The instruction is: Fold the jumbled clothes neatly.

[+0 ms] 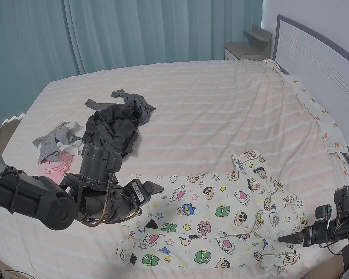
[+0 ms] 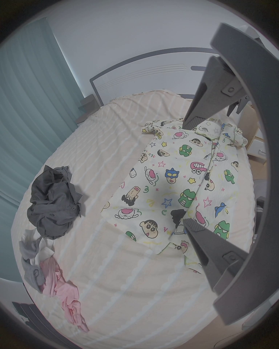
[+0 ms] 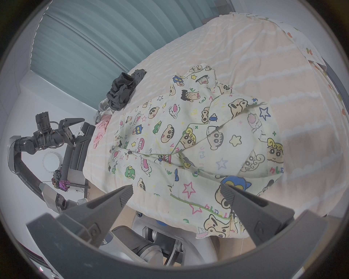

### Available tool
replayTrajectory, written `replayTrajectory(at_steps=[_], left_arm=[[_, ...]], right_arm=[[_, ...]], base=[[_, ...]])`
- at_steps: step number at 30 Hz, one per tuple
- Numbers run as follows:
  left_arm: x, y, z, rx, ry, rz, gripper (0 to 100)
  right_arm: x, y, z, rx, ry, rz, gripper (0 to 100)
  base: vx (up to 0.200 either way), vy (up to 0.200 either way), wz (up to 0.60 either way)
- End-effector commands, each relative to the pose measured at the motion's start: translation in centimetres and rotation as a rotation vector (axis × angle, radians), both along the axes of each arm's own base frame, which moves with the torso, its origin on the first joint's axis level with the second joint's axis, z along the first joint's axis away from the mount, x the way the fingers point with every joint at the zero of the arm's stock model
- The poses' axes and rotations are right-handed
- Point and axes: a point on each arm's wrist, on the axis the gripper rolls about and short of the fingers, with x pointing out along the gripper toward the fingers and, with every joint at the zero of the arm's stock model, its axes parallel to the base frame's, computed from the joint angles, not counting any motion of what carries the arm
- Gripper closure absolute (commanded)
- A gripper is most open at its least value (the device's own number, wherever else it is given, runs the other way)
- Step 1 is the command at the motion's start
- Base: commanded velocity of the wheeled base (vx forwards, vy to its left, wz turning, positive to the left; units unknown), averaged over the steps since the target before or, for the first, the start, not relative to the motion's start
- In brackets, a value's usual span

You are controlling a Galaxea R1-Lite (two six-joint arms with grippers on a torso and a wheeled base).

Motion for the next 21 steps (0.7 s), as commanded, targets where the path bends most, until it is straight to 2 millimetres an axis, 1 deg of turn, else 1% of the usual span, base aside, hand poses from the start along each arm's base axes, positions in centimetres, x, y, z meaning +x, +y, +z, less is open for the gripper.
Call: replayTrajectory(at_steps=[1, 9, 12, 15, 16, 18, 21], left_arm=[[0.0, -0.2, -0.1, 0.001, 0.002, -0.008, 0], [-0.1, -0.5, -0.7, 0.015, 0.016, -0.015, 0], [-0.1, -0.4, -1.3, 0.035, 0.028, -0.003, 0], [0.5, -0.2, -2.2, 0.098, 0.026, 0.019, 0], [0.8, 0.1, -2.6, 0.131, 0.018, 0.020, 0], [1.9, 1.6, -3.1, 0.207, -0.001, 0.038, 0], [3.6, 4.1, -2.3, 0.247, -0.039, 0.084, 0]], right_arm=[[0.1, 0.0, 0.0, 0.000, -0.004, 0.002, 0], [0.3, 0.0, 0.0, 0.000, -0.002, 0.001, 0], [0.4, 0.0, 0.0, 0.000, -0.009, 0.002, 0], [0.8, 0.0, 0.2, 0.001, -0.019, 0.000, 0], [0.8, 0.0, 0.2, 0.001, -0.022, 0.000, 0], [1.1, 0.1, 0.3, 0.002, -0.033, 0.001, 0], [1.3, 0.1, 0.4, 0.001, -0.040, 0.000, 0]], base=[[0.000, -0.200, 0.00], [0.000, -0.200, 0.00], [0.000, 0.000, 0.00], [0.000, 0.000, 0.00], [0.000, 0.000, 0.00], [0.000, 0.000, 0.00], [0.000, 0.000, 0.00]])
